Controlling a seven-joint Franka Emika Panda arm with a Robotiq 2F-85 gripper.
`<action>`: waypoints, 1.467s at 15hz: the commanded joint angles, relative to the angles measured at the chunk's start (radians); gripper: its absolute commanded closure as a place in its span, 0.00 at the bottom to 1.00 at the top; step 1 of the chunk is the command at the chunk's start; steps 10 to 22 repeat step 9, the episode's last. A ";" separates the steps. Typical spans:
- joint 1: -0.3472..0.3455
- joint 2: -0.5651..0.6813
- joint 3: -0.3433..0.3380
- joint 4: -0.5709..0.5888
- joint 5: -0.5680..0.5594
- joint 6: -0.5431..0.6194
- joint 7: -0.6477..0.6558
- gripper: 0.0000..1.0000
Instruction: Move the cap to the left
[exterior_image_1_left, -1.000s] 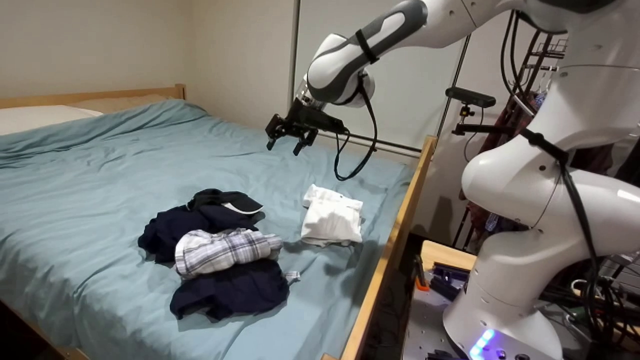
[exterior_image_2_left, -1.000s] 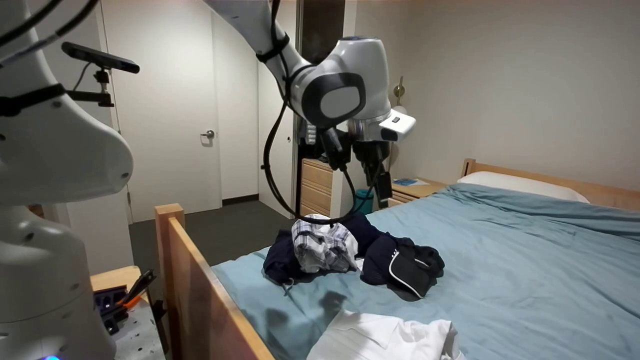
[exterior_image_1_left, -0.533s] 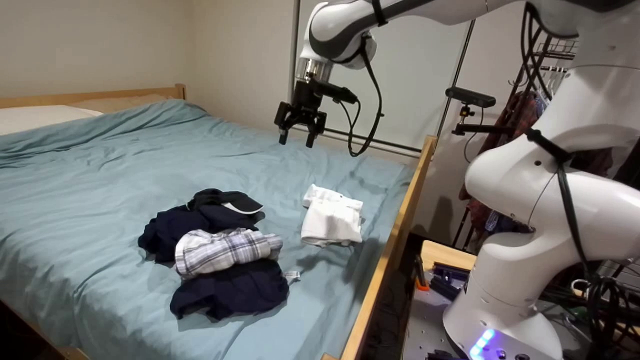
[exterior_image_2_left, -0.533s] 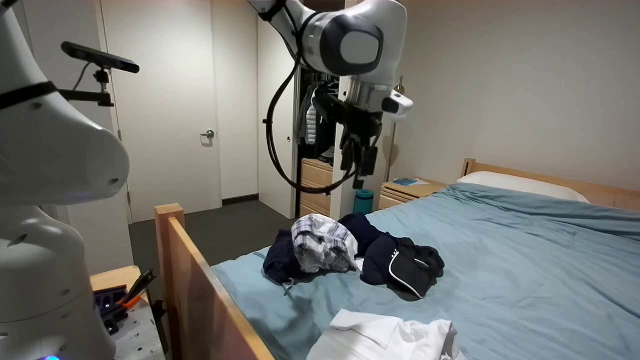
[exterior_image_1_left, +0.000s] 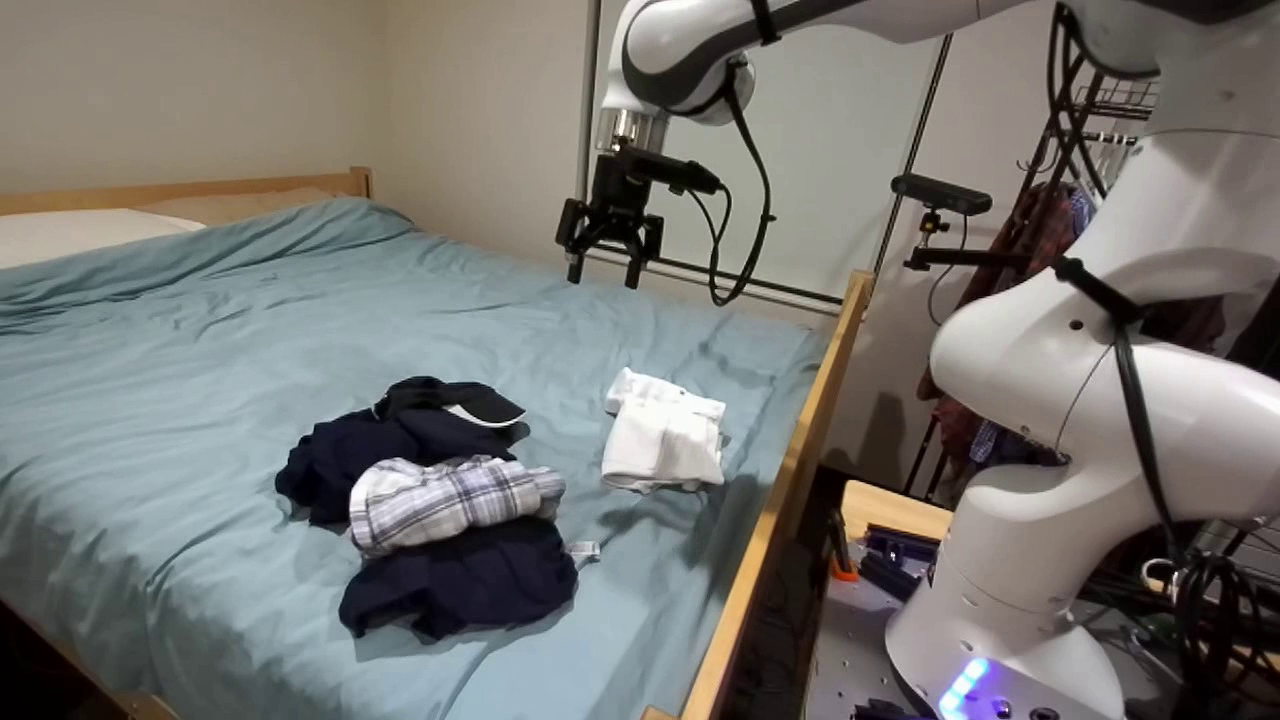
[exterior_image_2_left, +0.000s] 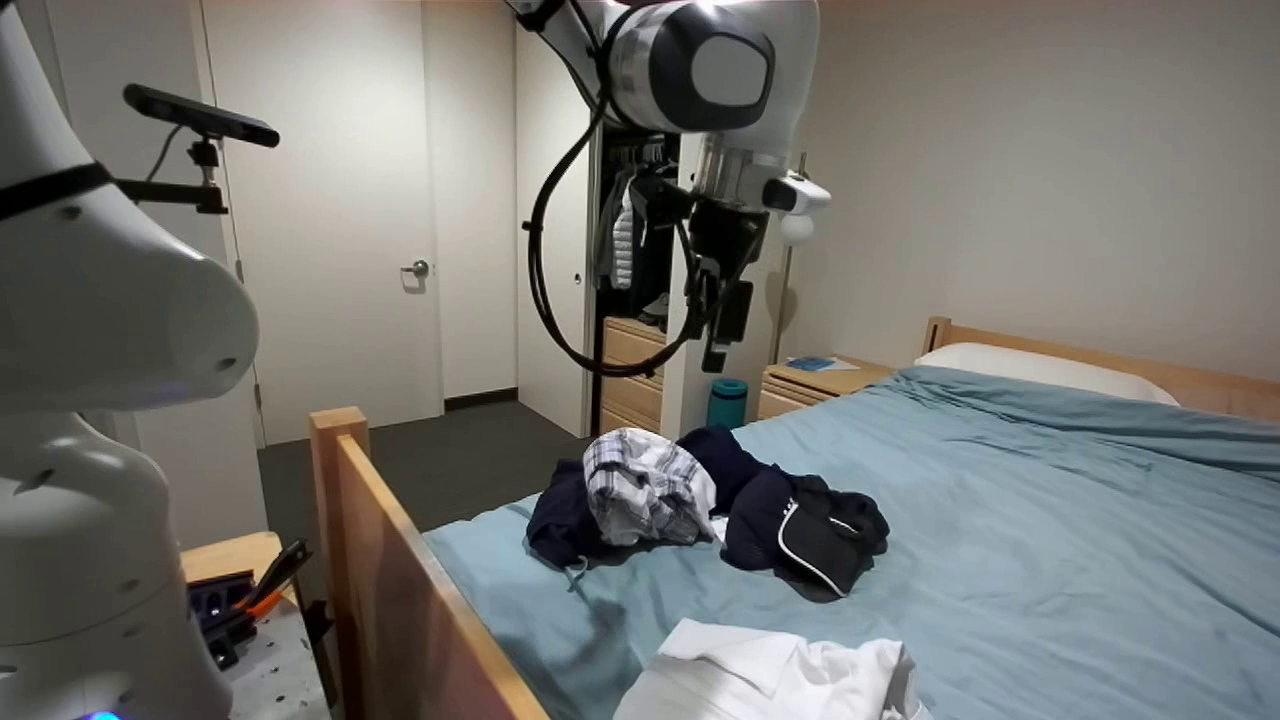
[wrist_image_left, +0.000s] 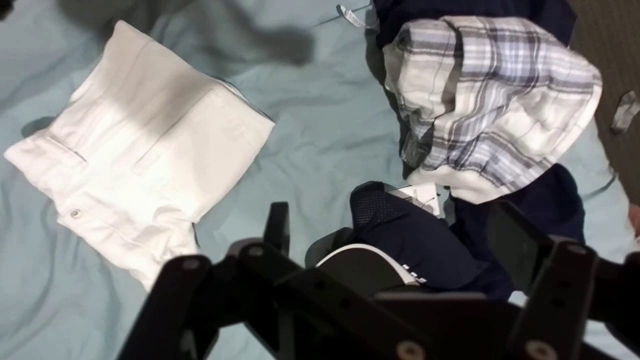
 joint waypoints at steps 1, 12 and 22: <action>0.009 -0.043 0.001 0.010 -0.046 0.031 0.205 0.00; -0.005 -0.116 0.025 0.019 -0.050 0.001 0.365 0.00; -0.005 -0.116 0.025 0.019 -0.050 0.001 0.365 0.00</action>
